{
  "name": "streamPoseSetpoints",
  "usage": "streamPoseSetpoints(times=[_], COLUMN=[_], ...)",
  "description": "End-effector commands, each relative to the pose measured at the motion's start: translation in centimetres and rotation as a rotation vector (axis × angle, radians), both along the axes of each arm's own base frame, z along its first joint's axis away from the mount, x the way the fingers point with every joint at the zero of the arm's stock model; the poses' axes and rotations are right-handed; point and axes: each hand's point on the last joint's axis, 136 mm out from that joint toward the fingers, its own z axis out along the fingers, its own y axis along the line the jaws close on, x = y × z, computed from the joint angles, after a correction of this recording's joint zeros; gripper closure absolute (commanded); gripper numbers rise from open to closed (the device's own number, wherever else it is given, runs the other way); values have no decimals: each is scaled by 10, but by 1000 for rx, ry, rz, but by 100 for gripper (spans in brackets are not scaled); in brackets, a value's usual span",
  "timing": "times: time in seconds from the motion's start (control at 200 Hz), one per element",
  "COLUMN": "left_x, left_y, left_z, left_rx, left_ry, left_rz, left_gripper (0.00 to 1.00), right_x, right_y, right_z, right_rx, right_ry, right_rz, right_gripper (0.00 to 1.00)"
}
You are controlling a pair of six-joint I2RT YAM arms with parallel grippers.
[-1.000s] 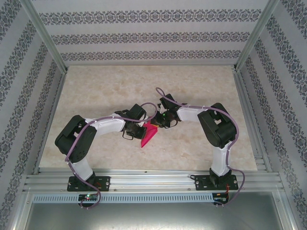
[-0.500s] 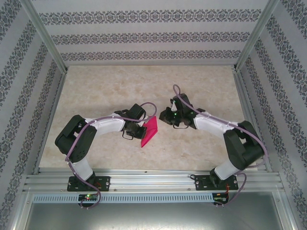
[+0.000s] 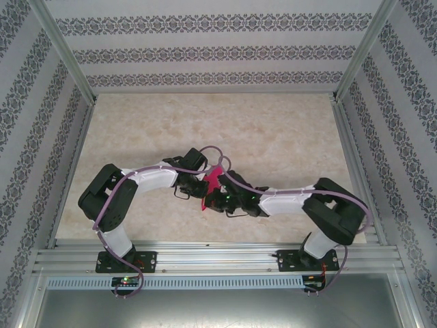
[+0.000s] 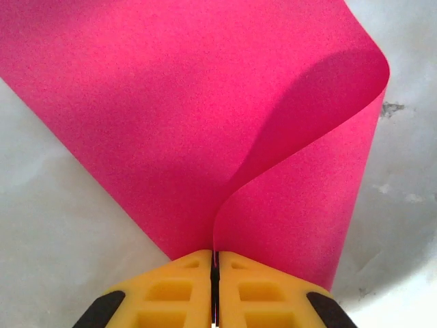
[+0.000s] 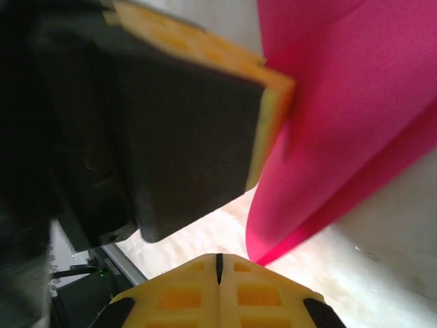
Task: Fold a paper plane with a square sheet of paper (pick it up from the middle)
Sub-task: Third fold the triangle at the center of the table.
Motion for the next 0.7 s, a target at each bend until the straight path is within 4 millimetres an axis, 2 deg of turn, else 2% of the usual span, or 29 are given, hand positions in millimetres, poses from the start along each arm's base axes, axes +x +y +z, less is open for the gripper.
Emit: streamPoseSetpoints(times=[0.0, 0.25, 0.49, 0.694], left_x=[-12, -14, -15, -15], left_y=[7, 4, 2, 3], left_z=[-13, -12, -14, -16], left_rx=[10, -2, -6, 0], left_ry=[60, 71, 85, 89], left_rz=[3, -14, -21, -24], left_gripper=[89, 88, 87, 87], right_x=[9, 7, 3, -1], right_y=[14, 12, -2, -1], right_z=[1, -2, -24, -35], right_rx=[35, 1, -108, -115], right_ry=[6, 7, 41, 59], right_rz=[-58, -50, -59, -40], right_gripper=[100, 100, 100, 100])
